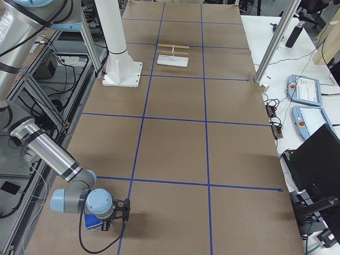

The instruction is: Hang towel on rack

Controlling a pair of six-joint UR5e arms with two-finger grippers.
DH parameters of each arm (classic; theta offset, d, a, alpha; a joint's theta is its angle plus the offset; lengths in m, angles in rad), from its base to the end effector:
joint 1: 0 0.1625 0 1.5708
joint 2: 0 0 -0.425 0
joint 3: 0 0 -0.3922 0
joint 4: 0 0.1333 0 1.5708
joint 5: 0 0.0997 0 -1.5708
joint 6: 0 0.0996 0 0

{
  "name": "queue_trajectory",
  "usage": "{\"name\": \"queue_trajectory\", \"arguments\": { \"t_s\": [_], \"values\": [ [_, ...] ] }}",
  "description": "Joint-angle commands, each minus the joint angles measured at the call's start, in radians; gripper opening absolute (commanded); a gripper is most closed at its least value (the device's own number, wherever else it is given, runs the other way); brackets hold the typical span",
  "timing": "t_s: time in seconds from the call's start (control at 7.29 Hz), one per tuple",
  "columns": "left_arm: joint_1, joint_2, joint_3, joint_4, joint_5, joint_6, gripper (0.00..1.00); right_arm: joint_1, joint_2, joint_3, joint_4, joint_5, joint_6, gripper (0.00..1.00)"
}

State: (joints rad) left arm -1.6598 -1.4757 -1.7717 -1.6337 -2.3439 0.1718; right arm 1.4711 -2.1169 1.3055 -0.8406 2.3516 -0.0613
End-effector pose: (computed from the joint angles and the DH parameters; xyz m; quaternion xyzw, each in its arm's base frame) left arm -0.1044 -0.4524 0.5977 0.1262 0.3623 0.0699 0.9208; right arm 0.0487 -0.1485 0.8887 -0.0448 -0.3795 -0.0589 0.9222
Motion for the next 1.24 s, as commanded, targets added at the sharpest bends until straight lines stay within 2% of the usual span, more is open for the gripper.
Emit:
{"name": "queue_trajectory", "arguments": {
  "t_s": [0.0,0.14,0.27,0.69,1.1],
  "values": [
    [0.000,0.000,0.000,0.000,0.000,0.000,0.98,0.000,0.000,-0.002,0.000,0.000,0.000,0.40],
    [0.000,0.000,0.000,0.000,0.000,-0.002,0.98,0.000,0.000,-0.002,0.000,0.000,0.001,0.09],
    [0.000,-0.002,-0.002,0.000,0.000,-0.002,0.98,0.000,0.005,-0.002,0.003,0.000,0.001,0.00],
    [0.000,-0.002,0.000,0.000,0.000,-0.003,0.98,0.002,0.012,0.021,0.006,0.017,-0.002,0.00],
    [0.000,-0.002,-0.002,0.000,0.000,-0.003,0.98,-0.008,0.038,0.160,0.002,0.067,0.000,0.00]
  ]
}}
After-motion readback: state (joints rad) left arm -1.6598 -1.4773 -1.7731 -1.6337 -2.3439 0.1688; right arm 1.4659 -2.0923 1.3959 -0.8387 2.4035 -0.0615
